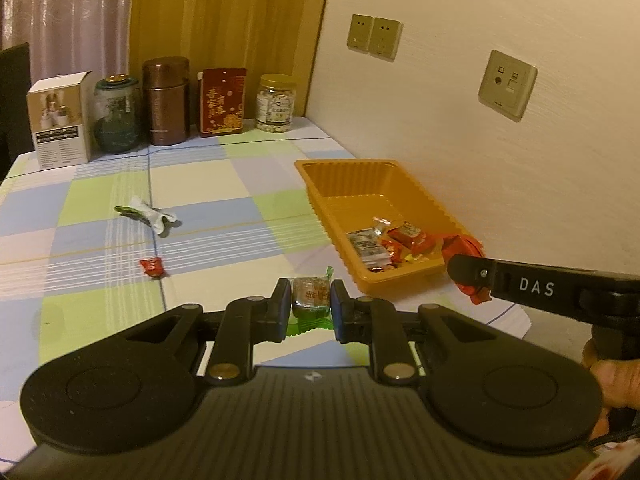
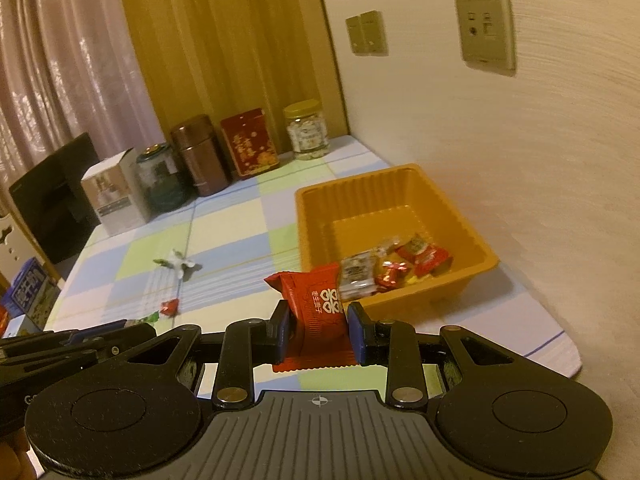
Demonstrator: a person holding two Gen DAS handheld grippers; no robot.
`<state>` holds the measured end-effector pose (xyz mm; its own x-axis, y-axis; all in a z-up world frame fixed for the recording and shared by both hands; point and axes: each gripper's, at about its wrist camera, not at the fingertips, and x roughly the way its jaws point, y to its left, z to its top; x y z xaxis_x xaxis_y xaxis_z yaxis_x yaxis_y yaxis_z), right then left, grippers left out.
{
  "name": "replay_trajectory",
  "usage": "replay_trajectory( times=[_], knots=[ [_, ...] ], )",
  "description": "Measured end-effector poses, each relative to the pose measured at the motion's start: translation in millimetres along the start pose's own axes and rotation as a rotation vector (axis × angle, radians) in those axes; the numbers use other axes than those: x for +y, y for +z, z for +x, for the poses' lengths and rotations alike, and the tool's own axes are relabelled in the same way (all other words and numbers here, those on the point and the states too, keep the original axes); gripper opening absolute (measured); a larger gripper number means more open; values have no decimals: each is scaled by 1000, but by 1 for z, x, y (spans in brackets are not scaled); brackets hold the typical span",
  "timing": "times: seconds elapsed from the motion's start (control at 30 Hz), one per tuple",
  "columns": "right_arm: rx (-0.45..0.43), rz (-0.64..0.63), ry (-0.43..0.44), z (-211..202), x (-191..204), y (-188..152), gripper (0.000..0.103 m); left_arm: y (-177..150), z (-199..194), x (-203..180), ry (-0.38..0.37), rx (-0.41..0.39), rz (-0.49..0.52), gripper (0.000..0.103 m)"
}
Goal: Organize snacks
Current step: 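Carry both held snacks over the orange tray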
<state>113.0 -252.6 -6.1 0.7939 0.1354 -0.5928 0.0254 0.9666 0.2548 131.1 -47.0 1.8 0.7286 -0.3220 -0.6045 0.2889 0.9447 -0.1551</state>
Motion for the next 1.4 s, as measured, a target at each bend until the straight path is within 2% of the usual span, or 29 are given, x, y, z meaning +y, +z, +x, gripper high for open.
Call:
replay_trajectory(
  times=[0.4, 0.73, 1.4],
  knots=[
    [-18, 51, -63, 3, -45, 11, 31, 18, 29, -34, -68, 8, 21, 18],
    [-35, 53, -93, 18, -76, 33, 31, 39, 64, -59, -107, 11, 32, 18],
    [-14, 39, -81, 65, -94, 65, 31, 57, 127, -67, -142, 62, 12, 18]
  ],
)
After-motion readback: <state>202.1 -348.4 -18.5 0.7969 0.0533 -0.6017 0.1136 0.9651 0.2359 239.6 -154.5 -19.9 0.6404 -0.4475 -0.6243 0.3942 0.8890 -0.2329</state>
